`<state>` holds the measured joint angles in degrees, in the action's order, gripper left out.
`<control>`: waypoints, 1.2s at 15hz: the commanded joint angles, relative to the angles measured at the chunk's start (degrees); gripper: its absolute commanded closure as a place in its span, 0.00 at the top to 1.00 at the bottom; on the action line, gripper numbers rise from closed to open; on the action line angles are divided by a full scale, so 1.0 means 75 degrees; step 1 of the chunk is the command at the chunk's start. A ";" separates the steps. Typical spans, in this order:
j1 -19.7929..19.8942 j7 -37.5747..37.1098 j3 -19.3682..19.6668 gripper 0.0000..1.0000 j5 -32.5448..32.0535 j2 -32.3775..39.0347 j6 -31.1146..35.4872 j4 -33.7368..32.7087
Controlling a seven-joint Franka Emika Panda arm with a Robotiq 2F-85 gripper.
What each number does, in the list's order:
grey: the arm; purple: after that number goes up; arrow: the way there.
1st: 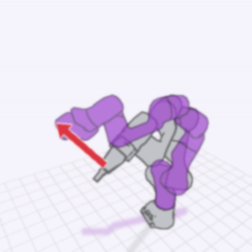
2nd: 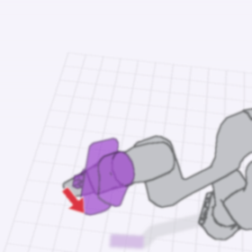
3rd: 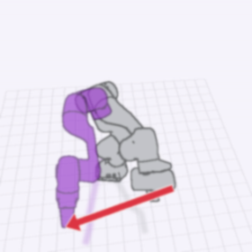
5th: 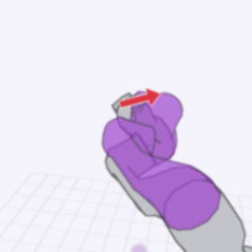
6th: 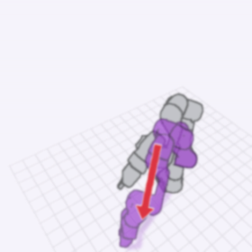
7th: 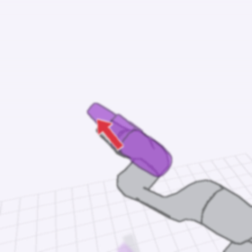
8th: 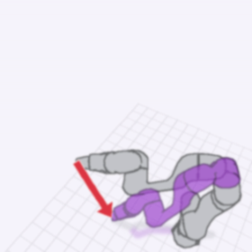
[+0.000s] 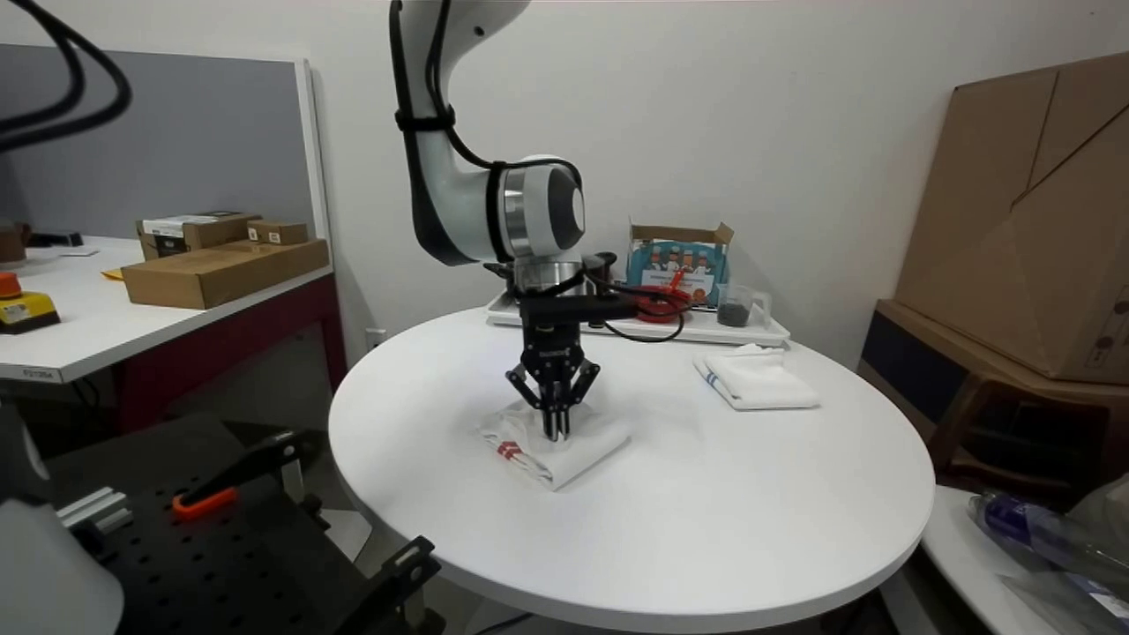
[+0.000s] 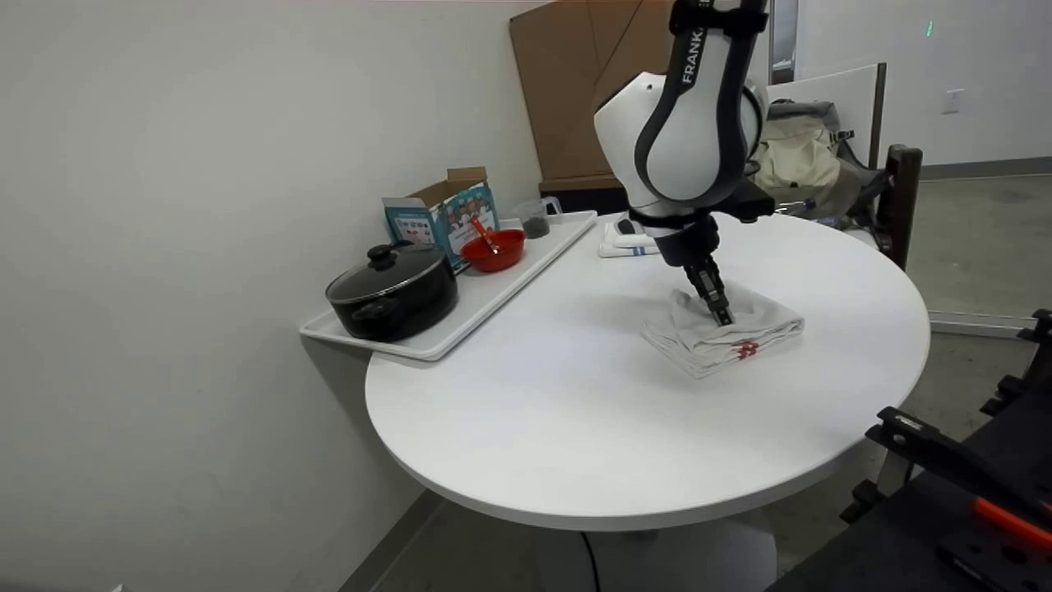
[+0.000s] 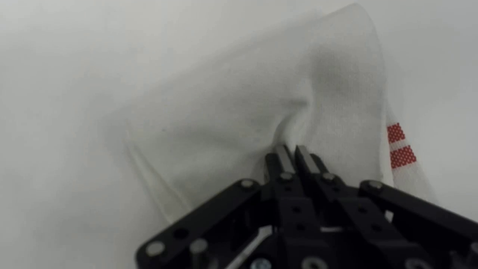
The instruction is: Wipe the table using the towel located on the left
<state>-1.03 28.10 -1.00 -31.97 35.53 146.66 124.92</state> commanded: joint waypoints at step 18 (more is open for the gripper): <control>-0.1378 -0.0725 0.0283 0.07 -0.0632 0.1406 -0.0017 -0.3132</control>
<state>-11.35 24.80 -1.06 -34.71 42.40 146.77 107.13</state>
